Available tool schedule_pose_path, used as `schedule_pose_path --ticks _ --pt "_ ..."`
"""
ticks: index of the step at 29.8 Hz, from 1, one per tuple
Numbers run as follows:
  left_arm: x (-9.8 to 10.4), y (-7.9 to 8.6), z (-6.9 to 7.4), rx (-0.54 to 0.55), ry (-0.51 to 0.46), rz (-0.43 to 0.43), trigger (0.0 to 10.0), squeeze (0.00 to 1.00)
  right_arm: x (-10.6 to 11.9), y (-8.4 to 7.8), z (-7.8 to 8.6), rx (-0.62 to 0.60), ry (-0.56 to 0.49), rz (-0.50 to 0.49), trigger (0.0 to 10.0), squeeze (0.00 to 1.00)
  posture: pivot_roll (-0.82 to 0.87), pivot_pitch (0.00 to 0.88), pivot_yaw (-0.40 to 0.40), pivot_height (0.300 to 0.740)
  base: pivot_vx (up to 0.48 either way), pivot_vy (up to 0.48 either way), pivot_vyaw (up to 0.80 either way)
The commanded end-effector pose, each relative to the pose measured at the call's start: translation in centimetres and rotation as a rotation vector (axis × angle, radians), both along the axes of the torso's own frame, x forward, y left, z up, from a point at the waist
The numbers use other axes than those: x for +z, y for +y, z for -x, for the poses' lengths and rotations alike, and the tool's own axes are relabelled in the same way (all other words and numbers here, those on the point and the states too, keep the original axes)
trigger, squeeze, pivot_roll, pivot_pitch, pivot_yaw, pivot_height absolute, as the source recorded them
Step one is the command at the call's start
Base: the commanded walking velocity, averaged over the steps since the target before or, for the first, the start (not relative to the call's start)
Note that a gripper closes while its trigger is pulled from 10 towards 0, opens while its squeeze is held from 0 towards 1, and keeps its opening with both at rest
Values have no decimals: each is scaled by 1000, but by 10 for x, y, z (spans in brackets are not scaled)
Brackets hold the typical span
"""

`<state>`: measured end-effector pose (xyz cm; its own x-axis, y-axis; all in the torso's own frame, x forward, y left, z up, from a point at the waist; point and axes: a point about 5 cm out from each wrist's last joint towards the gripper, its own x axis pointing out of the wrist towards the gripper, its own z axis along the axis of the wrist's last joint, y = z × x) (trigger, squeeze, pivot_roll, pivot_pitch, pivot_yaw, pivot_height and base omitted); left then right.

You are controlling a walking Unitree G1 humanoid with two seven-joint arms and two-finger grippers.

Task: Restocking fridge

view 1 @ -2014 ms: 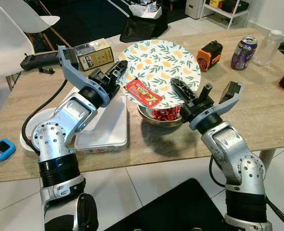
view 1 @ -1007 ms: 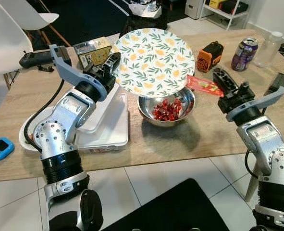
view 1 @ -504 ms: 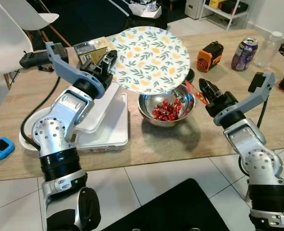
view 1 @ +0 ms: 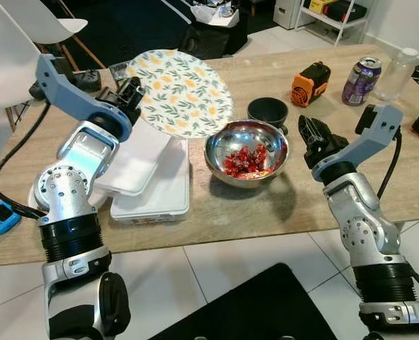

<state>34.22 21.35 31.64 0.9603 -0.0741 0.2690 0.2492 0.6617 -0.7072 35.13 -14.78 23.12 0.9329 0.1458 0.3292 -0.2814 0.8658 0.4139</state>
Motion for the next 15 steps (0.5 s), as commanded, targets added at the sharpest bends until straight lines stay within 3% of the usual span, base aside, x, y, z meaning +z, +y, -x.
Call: schedule_pose_path --ticks 1,4,6,7,8,9,11,13,15 --pt "3 10 4 47 -14 -5 10000 0 1 4 0 12 -14 8 10000 0 26 158 15 737 0 0 0" --pt "3 2 6 2 -16 17 10000 0 15 21 8 84 -122 113 10000 0 29 166 16 737 0 0 0" --pt "3 2 6 2 -16 17 10000 0 15 21 8 84 -122 113 10000 0 29 166 16 737 0 0 0" --pt "2 -4 7 -28 -17 28 10000 0 20 29 12 104 -174 183 10000 0 29 166 16 737 0 0 0" --pt "2 -4 7 -28 -17 28 10000 0 20 29 12 104 -174 183 10000 0 29 166 16 737 0 0 0" --pt "0 -10 7 -56 -18 40 10000 0 24 36 16 117 -222 249 10000 0 29 166 16 737 0 0 0" --pt "-2 -25 7 -108 -12 83 10000 0 25 57 26 140 -347 518 10000 0 22 166 17 737 0 0 0" --pt "-2 -25 7 -108 -12 83 10000 0 25 57 26 140 -347 518 10000 0 22 166 17 737 0 0 0" --pt "1 -33 5 -131 -19 110 10000 0 23 67 33 157 -436 695 10000 0 22 166 17 737 0 0 0"
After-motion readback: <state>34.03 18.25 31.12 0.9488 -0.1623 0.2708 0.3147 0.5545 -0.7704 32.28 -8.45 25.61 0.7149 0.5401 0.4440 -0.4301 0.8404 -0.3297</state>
